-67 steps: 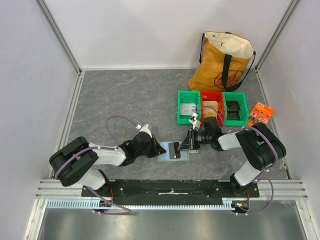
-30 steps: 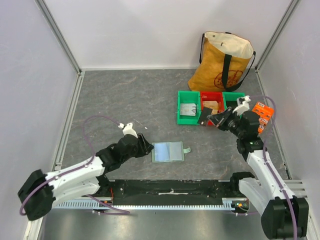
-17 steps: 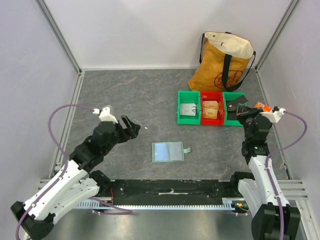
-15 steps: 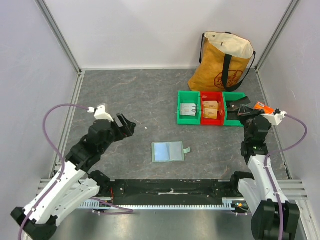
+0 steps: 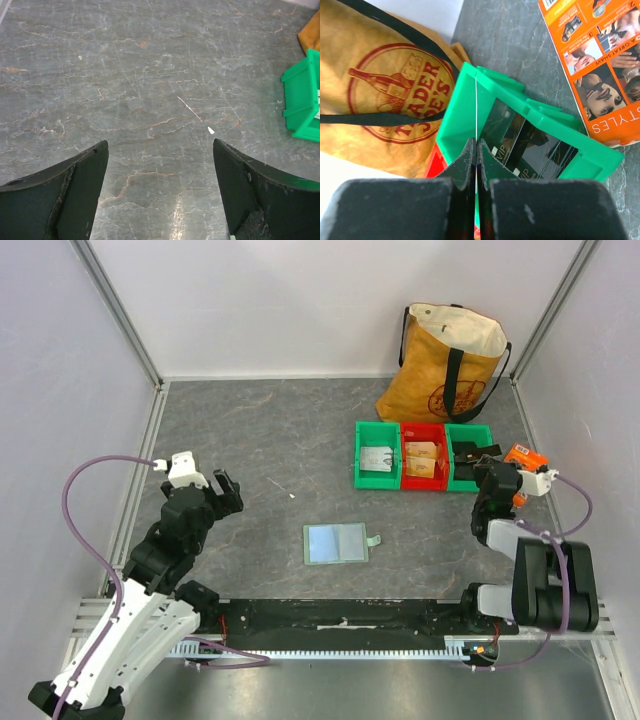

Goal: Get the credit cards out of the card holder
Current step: Place the credit card in the storage box.

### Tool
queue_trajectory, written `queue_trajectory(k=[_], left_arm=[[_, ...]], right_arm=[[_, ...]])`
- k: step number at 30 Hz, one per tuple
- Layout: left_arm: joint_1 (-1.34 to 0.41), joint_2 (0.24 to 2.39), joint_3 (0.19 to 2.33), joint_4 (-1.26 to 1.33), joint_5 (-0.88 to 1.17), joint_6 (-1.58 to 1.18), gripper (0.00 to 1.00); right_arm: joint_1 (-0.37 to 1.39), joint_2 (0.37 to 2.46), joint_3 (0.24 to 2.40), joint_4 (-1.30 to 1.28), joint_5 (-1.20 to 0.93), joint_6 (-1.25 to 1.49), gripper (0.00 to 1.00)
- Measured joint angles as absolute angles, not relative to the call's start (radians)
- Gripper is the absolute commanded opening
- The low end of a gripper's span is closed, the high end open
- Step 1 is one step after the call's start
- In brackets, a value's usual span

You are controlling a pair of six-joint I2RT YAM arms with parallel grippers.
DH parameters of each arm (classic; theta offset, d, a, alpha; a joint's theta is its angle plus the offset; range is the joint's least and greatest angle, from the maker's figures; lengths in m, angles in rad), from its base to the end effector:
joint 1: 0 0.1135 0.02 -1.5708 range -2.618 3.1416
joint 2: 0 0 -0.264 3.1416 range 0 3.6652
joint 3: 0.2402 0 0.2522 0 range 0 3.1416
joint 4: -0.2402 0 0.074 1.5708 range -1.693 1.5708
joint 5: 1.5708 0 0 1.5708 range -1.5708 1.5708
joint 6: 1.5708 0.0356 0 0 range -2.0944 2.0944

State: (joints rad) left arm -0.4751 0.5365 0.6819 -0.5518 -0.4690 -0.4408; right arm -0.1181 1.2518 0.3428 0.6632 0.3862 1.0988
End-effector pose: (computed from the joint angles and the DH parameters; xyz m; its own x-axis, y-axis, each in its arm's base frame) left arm 0.1176 -0.0424 0.3015 -0.3345 -0.2559 -0.9070 -0.1148 0.9663 -0.2303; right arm 0.2356 -0.0415 0.1818 0.3105 0.7940 -0.5226 0.4298 0.3731 0.8222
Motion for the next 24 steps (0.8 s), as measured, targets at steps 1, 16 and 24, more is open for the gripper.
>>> queue_trajectory(k=[1,16,24], left_arm=[[-0.470,0.537,0.677,-0.553,-0.470,-0.434,0.91],[-0.437,0.536,0.674,-0.550,-0.468,-0.405,0.89],[-0.428,0.537,0.670,-0.548,-0.464,-0.402,0.89]], right_arm=[[-0.118,1.295,0.350,0.688,0.386,1.100,0.00],[-0.080,1.618,0.506,0.823,0.303,1.111,0.18],[-0.075,1.610,0.509,0.767,0.251,1.092,0.36]])
